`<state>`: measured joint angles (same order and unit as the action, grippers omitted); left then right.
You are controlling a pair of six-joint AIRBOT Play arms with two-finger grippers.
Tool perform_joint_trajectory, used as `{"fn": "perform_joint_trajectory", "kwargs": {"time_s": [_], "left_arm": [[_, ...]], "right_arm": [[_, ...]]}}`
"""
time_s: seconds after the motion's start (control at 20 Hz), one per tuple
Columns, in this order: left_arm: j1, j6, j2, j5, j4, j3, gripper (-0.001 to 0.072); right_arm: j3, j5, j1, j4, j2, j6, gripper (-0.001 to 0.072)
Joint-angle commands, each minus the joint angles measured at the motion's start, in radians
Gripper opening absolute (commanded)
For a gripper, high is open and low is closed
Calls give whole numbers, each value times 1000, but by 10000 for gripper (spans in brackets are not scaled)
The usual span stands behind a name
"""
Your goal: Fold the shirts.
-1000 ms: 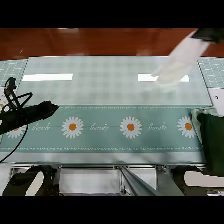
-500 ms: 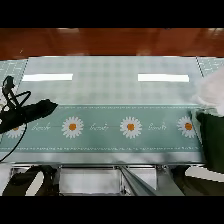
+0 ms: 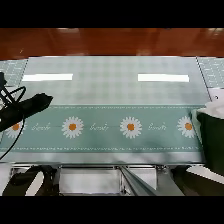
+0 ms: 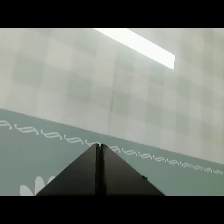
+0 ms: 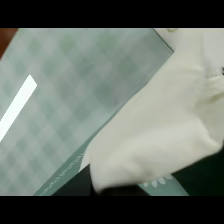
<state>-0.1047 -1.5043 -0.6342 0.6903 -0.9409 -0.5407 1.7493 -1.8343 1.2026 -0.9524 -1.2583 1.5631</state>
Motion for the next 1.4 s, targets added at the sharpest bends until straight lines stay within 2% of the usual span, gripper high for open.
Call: {"fn": "perform_joint_trajectory", "kwargs": {"time_s": [0.0,0.15,0.3,0.35,0.4,0.45,0.6,0.7,0.8,0.85,0.9,0.95,1.0,1.05,1.2,1.3,1.35], "left_arm": [[-1,0,-2,-124,-1,0,25],[-1,0,-24,-212,-1,0,25],[-1,0,-73,-270,-1,-1,25],[-1,0,-93,-284,-1,-2,25],[-1,0,-114,-291,-1,-4,24],[-1,1,-138,-292,-1,-8,25],[-1,8,-205,-326,-1,-25,24],[-1,75,-242,-387,-1,-73,25],[-14,106,-274,-402,-1,-184,25],[-19,105,-287,-401,-1,-248,25],[-21,106,-301,-397,-1,-325,25],[-18,106,-315,-378,-1,-407,25],[-12,106,-330,-353,-1,-477,25],[3,111,-349,-311,-1,-557,25],[89,250,-428,-89,-2,-739,24],[139,253,-479,94,-25,-773,23],[161,220,-496,190,-71,-764,23]], "right_arm": [[-258,-25,140,-212,156,-10,29],[-469,-26,199,-476,281,-5,29],[-589,-27,197,-541,343,-9,33],[-611,-29,197,-602,353,-8,134],[-624,-30,197,-652,358,-8,348],[-628,-31,197,-672,357,-11,415],[-628,-14,196,-619,357,-2,412],[-628,66,196,-496,357,40,410],[-628,240,190,-172,357,31,301],[-628,360,158,32,357,-18,195],[-627,460,98,219,357,-114,31],[-626,571,2,374,357,-207,29],[-614,664,-126,431,355,-262,29],[-593,727,-266,407,343,-286,29],[-530,860,-750,190,268,-293,29],[-503,927,-1038,-12,195,-237,28],[-493,957,-1172,-157,152,-184,28]]}}
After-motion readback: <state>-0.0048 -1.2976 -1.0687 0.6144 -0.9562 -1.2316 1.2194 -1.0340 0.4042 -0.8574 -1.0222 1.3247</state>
